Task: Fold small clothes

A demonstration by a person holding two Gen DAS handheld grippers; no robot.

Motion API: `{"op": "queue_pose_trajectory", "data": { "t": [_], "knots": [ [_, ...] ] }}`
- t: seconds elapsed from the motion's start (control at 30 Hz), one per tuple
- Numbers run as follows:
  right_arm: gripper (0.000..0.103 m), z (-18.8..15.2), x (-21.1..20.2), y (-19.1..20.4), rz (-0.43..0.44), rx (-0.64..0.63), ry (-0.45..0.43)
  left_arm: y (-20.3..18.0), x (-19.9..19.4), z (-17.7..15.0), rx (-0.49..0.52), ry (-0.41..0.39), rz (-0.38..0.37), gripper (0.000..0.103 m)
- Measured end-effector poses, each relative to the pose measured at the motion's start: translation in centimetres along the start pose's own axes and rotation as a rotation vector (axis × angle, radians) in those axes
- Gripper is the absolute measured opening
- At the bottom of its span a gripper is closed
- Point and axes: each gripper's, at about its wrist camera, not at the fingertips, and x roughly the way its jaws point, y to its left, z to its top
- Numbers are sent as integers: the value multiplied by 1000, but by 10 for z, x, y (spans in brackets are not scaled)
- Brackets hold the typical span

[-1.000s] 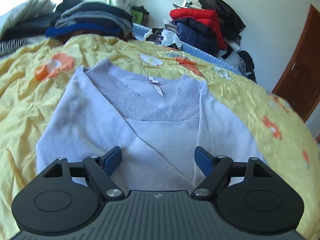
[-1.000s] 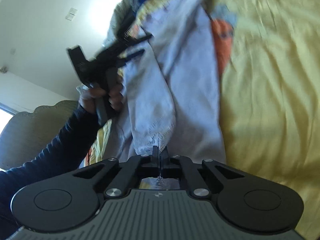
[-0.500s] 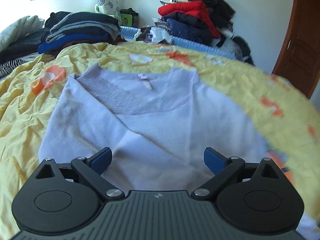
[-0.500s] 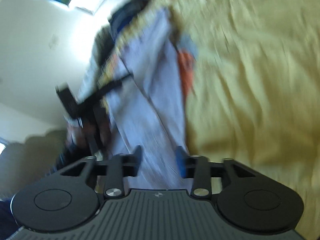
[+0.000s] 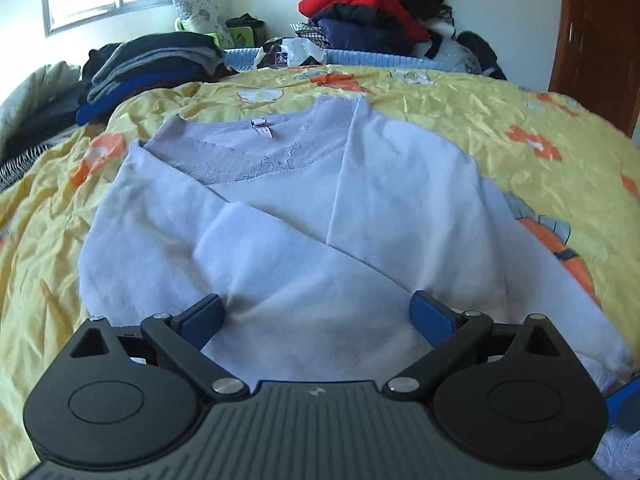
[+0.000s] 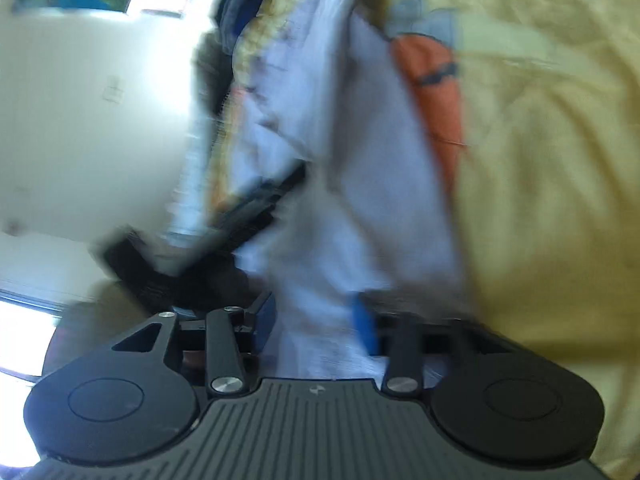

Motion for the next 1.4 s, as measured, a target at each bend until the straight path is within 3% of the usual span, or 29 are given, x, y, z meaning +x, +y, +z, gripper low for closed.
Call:
{"op": "queue_pose_trajectory", "data": {
  "t": [0.07, 0.13, 0.2, 0.27, 0.33, 0.4, 0.47, 0.6, 0.8, 0.93, 1.13, 1.27, 1.4],
  "knots": [
    [13, -6, -3, -4, -31, 0, -10, 2, 2, 0, -12, 3, 2, 103],
    [13, -9, -5, -7, -30, 40, 8, 3, -1, 0, -19, 11, 8, 103],
    [29, -7, -12, 1, -30, 46, 17, 2, -9, 0, -31, 19, 39, 103],
    [41, 5, -21, 17, -5, -16, -29, 1, -21, -3, -29, -8, 48, 103],
    [46, 29, -24, 40, 33, -76, -70, -2, -29, -9, -10, -38, 33, 103],
    [59, 60, -17, 64, 75, -119, -73, -8, -30, -14, 25, -41, 18, 103],
    [64, 100, 4, 90, 129, -184, -37, -10, -26, -23, 29, -34, 27, 103],
    [65, 173, 83, 143, 118, -272, 45, -5, -25, -25, -28, -40, 6, 103],
    [67, 243, 224, 176, -57, -305, 101, -7, -23, -26, -22, -36, 9, 103],
    [65, 253, 286, 172, -144, -284, 171, -5, -22, -26, -22, -36, 3, 103],
    [71, 272, 321, 178, 6, -184, 162, -5, -21, -26, -25, -38, -3, 103],
    [68, 279, 342, 165, -68, -163, 148, -4, -21, -27, -28, -38, -7, 103],
    [68, 282, 339, 155, -19, -112, 131, -4, -21, -26, -27, -38, -6, 103]
  ]
}}
